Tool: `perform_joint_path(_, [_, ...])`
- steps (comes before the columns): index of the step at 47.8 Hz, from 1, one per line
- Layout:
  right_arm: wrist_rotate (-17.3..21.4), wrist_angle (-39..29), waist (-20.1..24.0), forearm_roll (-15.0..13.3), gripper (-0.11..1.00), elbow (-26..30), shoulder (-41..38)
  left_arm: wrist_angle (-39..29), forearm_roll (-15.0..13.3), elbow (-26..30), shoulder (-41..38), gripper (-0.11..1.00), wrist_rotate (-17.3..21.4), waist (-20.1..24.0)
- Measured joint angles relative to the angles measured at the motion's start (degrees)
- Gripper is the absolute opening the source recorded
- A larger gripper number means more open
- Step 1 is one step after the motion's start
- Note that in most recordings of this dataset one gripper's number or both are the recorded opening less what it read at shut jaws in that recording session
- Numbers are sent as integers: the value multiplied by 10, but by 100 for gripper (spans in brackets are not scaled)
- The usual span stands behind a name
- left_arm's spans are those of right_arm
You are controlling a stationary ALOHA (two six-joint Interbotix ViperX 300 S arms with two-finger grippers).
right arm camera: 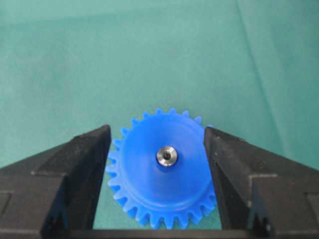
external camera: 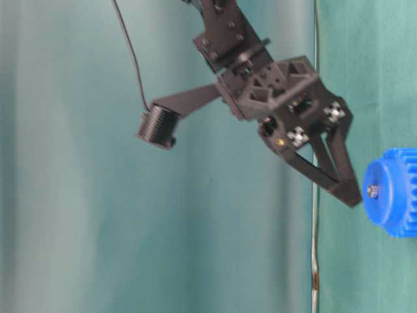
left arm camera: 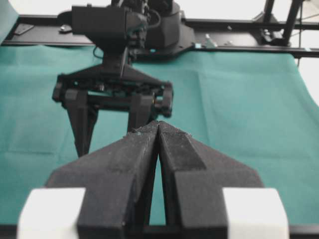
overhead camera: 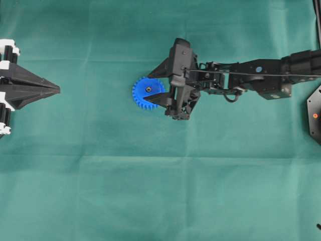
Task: Insert the shaft placed at a random location into the center hole of the medium gear at another random location.
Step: 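Open the right gripper to release the shaft and raise slightly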
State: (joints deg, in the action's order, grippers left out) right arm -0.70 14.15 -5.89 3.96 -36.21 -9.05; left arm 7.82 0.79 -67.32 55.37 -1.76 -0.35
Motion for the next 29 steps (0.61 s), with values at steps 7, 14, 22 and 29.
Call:
perform_joint_path(7, [0, -5, 0, 0, 73, -14, 25, 0, -1, 0, 0, 0, 1, 0])
perform_joint_path(14, [0, -20, -1, -1, 73, -25, 47, 0, 0, 0, 0, 0, 0, 0])
perform_joint_path(22, [0, -31, 0, -1, 73, -41, 68, 0, 0, -1, 0, 0, 0, 1])
perform_joint_path(29, [0, -33, 0, 0, 73, -56, 83, 0, -1, 0, 0, 0, 1, 1])
